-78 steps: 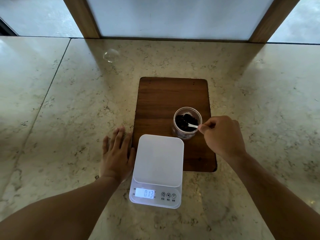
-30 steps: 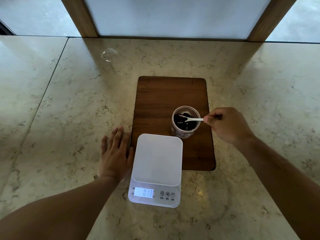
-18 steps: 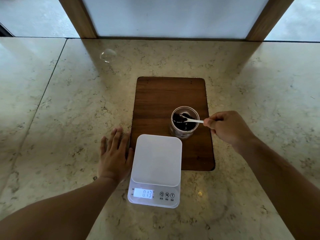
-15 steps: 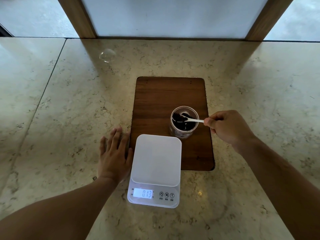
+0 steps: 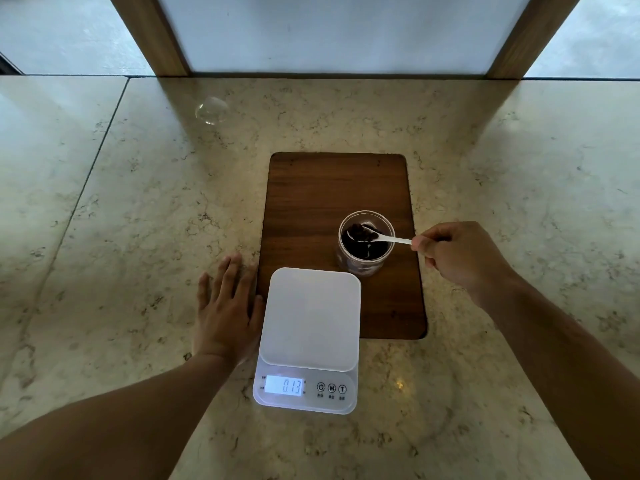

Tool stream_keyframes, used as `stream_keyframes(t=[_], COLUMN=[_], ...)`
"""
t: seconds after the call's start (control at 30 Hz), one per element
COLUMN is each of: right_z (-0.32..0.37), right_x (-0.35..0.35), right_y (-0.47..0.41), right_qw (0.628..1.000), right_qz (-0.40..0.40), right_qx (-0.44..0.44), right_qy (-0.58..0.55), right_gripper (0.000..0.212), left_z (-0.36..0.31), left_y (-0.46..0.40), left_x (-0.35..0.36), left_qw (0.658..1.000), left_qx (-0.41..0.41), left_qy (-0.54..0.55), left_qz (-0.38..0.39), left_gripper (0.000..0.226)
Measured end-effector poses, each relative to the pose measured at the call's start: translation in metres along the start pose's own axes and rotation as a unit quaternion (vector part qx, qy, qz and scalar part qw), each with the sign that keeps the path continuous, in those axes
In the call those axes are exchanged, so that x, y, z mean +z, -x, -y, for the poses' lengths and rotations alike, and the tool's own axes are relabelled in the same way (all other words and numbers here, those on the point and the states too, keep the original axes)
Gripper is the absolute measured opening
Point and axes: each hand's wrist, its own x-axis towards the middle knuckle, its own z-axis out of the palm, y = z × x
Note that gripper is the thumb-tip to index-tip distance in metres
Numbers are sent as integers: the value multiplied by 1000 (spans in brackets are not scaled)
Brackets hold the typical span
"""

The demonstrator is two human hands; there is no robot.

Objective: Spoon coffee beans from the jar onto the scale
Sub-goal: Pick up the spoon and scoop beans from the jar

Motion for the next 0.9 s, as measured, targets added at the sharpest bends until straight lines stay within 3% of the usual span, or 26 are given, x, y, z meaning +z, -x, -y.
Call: stream_keyframes(t=[0.47,0.9], right_z=[-5,-26], right_x=[-4,40], right_y=[16,59], right_qw=[999,995], right_qz=[13,93], right_qx=[-29,-45], right_qy=[-22,9], right_gripper=[18,19], left_z=[-3,0], left_y=[0,0], left_x=[-2,1], left_qw=[1000,1000], left_qx=[-4,-10], left_qy=[10,13], left_qz=[-1,-2], left_gripper=[63,61])
